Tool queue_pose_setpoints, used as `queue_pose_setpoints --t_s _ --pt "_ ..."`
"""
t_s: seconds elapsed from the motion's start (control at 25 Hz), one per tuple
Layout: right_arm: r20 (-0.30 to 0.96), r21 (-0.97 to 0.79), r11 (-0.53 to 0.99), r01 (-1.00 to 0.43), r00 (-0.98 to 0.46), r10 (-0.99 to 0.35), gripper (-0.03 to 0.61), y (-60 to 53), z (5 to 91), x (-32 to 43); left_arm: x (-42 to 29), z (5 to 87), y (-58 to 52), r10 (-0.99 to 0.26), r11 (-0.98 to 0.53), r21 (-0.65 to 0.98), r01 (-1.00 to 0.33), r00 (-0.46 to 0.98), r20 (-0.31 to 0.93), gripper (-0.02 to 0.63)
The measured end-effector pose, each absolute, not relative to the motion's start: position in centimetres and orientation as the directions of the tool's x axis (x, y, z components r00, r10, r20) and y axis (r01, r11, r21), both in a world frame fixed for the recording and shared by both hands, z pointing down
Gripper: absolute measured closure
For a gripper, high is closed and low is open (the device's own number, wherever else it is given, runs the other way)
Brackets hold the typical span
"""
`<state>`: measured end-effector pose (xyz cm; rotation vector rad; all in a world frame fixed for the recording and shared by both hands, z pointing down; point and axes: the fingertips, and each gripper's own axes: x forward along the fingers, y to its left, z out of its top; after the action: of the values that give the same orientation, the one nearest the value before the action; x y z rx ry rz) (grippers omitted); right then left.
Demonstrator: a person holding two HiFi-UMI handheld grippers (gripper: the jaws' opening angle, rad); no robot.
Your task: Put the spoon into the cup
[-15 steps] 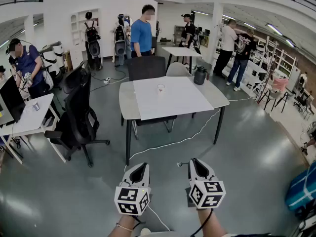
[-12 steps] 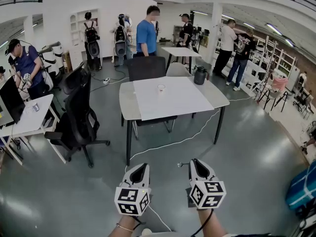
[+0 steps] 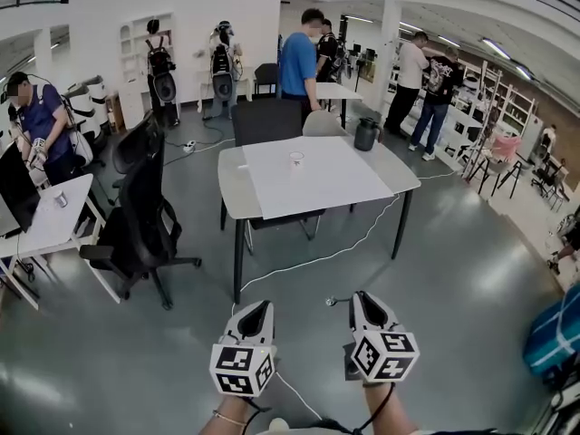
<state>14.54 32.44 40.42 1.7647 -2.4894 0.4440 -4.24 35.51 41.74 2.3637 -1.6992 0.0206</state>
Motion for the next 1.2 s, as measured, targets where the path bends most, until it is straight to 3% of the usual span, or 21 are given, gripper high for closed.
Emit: queue_pose_setpoints --t_s 0.56,1.2 --pt "0.238 -0.213 0.262 -0.941 -0.310 -0.921 0.517 29.3 42.1 14.1 -5.4 43.7 32.1 -0.927 -0.310 0.193 -0.931 0.341 0.157 0.595" --pt "0.225 -0.241 0.309 -0.920 -0.363 -0.904 0.517 14.6 41.4 15.4 -4.2 43.5 18.5 -0.942 -0.248 0.186 -0.951 0.282 0.183 0.595"
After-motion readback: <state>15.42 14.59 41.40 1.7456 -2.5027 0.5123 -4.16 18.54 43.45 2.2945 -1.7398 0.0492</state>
